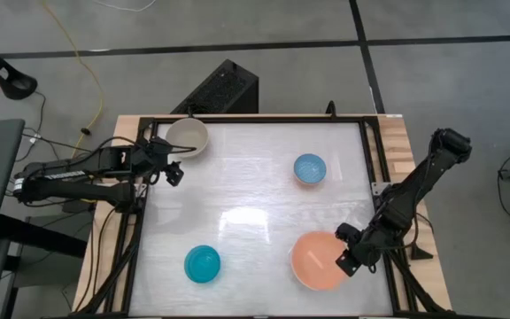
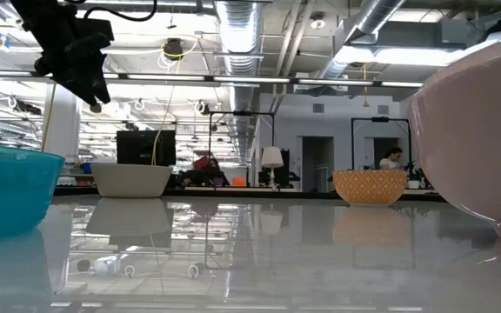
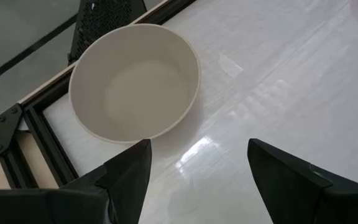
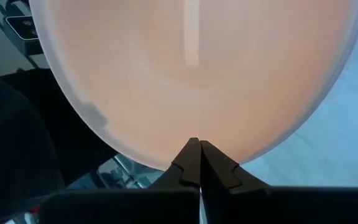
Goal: Nest bowls inside each other
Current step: Stack the light orange bowl on top of the white bowl, then stack the gray bowl on top of the light orange bowl
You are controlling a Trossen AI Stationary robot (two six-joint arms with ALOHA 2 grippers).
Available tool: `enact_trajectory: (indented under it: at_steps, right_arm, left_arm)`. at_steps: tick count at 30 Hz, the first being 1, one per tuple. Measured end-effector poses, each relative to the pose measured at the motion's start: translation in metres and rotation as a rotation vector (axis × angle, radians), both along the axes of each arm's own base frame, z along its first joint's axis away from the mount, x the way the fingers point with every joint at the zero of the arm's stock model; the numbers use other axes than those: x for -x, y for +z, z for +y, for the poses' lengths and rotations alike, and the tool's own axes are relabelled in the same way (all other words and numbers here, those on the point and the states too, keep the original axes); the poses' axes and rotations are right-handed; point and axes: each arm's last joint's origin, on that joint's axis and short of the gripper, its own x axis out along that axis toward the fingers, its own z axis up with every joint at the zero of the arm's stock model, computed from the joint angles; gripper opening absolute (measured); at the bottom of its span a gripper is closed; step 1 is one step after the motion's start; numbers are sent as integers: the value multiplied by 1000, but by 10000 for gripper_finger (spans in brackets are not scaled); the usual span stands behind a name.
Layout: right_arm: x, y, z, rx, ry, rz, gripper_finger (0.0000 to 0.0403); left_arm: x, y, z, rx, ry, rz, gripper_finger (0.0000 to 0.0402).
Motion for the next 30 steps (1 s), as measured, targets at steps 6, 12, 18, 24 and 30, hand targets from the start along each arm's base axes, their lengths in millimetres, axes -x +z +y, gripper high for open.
enact_trajectory:
  at_steps: [6, 12, 18, 24, 30]
  right_arm:
    - [0, 0, 0, -3, 1, -1, 27]
    - [-8, 12, -4, -72, -24, -101, 27]
    - [-27, 33, -32, -51, -153, -344, 26]
    - [-67, 45, -78, 75, -231, -587, 27]
    - [-117, 59, -136, 293, -204, -845, 27]
  left_arm:
    - [0, 0, 0, 2, 4, -3, 255]
    - [0, 0, 0, 8, 1, -5, 255]
    - [-1, -1, 1, 5, 31, -12, 255]
    - [-11, -8, 2, 9, 1, 66, 255]
    - [-23, -17, 3, 47, -66, 157, 255]
